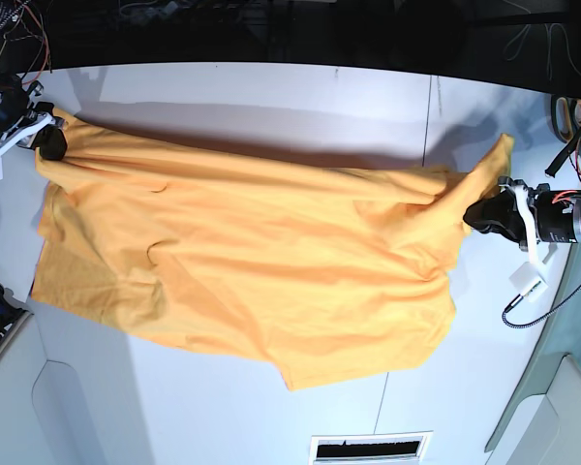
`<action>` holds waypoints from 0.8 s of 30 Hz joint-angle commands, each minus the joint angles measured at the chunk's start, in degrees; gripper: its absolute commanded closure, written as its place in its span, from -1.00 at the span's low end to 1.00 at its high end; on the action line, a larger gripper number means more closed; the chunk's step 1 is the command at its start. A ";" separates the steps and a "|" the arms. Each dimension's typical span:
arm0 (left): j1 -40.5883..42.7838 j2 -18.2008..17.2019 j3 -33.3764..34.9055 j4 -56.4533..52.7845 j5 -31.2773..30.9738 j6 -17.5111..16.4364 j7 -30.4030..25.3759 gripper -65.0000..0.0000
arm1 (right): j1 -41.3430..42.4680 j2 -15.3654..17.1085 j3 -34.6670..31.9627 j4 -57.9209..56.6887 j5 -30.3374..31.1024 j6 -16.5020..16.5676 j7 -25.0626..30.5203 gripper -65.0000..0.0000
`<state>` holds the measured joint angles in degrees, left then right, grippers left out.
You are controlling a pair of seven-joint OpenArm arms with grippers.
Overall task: Layout the t-shirt on the table in an organized manner, then fold the t-shirt properly
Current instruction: 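Pull the shirt taut between both grippers, stretching it flat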
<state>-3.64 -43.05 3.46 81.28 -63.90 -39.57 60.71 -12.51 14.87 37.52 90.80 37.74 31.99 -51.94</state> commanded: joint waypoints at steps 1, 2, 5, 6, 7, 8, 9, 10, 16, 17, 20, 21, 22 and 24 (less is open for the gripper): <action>-0.83 -1.57 -0.59 0.74 -0.87 -0.43 0.04 1.00 | 0.37 2.08 0.90 1.03 0.31 -0.02 1.09 1.00; -0.72 -1.57 -0.59 0.74 -1.25 -0.43 0.63 1.00 | 0.37 2.64 0.90 1.03 0.17 -0.02 1.09 1.00; 0.15 -1.60 -0.59 0.74 -4.22 -0.43 3.93 1.00 | 0.37 3.58 0.90 1.03 0.15 -0.02 1.09 1.00; 0.87 -1.60 -0.59 0.74 -5.09 -0.43 4.66 1.00 | 0.37 3.56 0.87 1.01 0.13 -0.02 1.07 1.00; 1.62 -1.57 -0.59 0.74 -5.81 -0.43 5.11 1.00 | 0.37 3.52 0.87 1.01 0.17 -0.04 1.01 1.00; 2.51 -1.57 -0.59 0.74 -6.14 -0.43 5.14 1.00 | 0.37 3.50 0.87 1.01 0.17 -0.04 0.87 1.00; 3.52 -1.57 -0.59 0.74 -6.21 -0.43 5.11 1.00 | 0.37 3.50 0.87 1.01 0.17 -0.04 0.90 1.00; 4.50 -1.55 -0.59 0.74 -6.21 -0.43 5.11 1.00 | 0.37 3.50 0.87 0.96 0.15 -0.04 0.87 1.00; 10.29 -1.36 -0.59 0.74 -6.19 -0.43 4.68 1.00 | 0.24 3.48 0.87 0.55 0.17 -0.04 0.87 1.00; 10.93 -1.16 -0.59 0.74 -6.16 -0.43 4.68 1.00 | 0.24 3.34 0.87 0.55 0.15 -0.04 0.83 1.00; 11.45 0.02 -0.59 0.74 -5.92 -0.43 4.68 1.00 | 0.24 3.10 0.87 0.52 0.35 -0.09 0.63 1.00; 11.41 0.35 -0.59 0.74 -5.73 -0.43 4.59 0.96 | 0.26 3.06 0.87 0.52 0.50 -0.09 0.66 1.00; 11.39 0.50 -0.59 0.74 -5.73 -0.43 4.02 0.83 | 0.24 3.04 0.87 0.52 0.76 -0.09 0.66 1.00; 11.23 0.50 -0.59 0.74 -5.73 -0.43 3.17 0.53 | 0.24 3.06 0.87 0.52 0.85 -0.11 0.55 0.61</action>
<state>8.36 -41.25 3.42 81.30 -68.66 -39.51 64.27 -12.53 16.97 38.02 90.56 37.63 31.75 -52.21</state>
